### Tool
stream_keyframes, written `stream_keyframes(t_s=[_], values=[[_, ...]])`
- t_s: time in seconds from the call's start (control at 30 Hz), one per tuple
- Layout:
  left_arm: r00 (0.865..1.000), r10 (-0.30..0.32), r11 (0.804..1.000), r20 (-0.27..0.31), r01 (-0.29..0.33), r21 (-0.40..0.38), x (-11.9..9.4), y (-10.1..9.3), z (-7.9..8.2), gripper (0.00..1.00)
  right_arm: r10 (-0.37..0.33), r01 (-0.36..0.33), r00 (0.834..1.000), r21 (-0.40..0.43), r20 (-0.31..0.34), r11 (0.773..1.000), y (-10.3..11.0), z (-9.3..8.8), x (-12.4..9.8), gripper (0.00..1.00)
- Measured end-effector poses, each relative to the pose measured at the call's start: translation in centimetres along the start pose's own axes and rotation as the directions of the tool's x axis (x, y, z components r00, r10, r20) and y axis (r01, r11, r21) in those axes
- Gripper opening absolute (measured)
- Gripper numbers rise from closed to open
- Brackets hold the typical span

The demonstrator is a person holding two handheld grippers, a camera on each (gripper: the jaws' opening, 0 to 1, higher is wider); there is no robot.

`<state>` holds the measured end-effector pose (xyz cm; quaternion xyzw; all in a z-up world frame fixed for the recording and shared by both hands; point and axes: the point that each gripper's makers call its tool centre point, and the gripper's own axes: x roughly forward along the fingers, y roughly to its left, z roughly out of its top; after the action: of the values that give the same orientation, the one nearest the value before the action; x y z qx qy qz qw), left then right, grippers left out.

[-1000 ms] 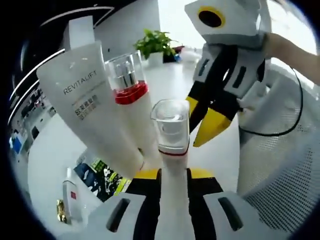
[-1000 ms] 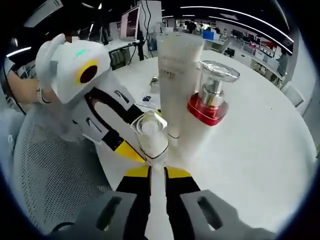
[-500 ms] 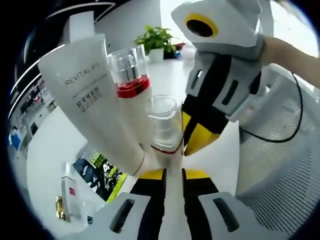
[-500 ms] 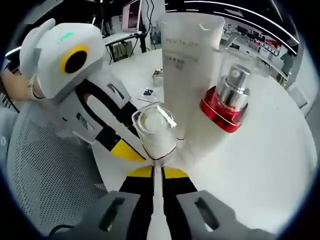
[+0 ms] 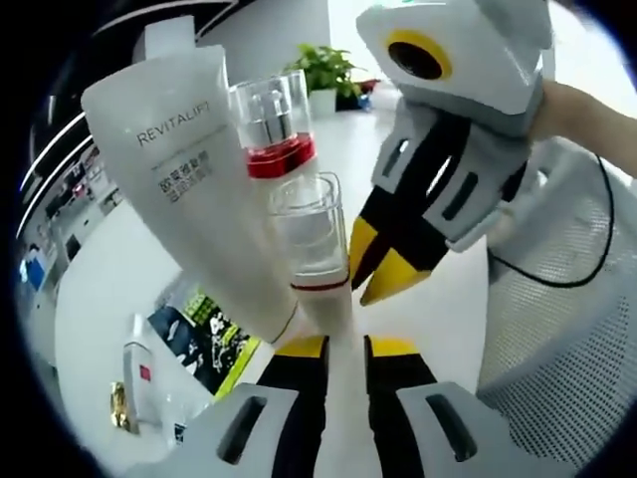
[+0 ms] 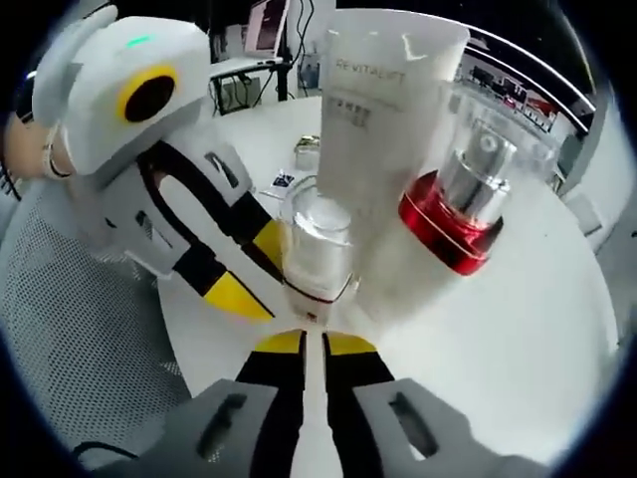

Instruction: Arrange the skincare products in the storage area until every visible bottle or jar stands upright without overlapping.

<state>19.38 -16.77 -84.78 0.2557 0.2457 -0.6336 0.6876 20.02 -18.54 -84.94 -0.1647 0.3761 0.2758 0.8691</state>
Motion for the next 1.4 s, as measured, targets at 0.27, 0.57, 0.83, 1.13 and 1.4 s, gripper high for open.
stream_keyframes(t_s=[0.27,0.57,0.83,1.13,1.4], values=[[1.0,0.014,1.0,-0.006,-0.014,0.013,0.2,0.1,-0.1,0.11,-0.005,0.005,1.0,0.02,-0.002,1.0,0.3,-0.6,0.8,0.08],[1.0,-0.003,1.0,-0.015,0.003,0.013,0.3,-0.4,-0.2,0.11,-0.03,0.03,0.999,-0.018,0.01,0.999,-0.1,-0.6,0.7,0.16],[1.0,0.004,1.0,-0.017,-0.004,0.009,0.3,-0.1,-0.3,0.13,-0.03,0.031,0.999,-0.034,0.026,0.999,0.1,0.0,0.8,0.17],[0.999,0.029,1.0,-0.018,-0.029,0.004,0.1,0.6,-0.4,0.12,-0.027,0.027,1.0,-0.02,0.013,0.999,0.4,-0.2,0.9,0.1],[0.999,0.045,0.999,-0.015,-0.045,0.02,0.2,1.0,-0.3,0.11,-0.033,0.033,0.999,-0.009,0.009,0.999,0.3,-0.4,1.0,0.07]])
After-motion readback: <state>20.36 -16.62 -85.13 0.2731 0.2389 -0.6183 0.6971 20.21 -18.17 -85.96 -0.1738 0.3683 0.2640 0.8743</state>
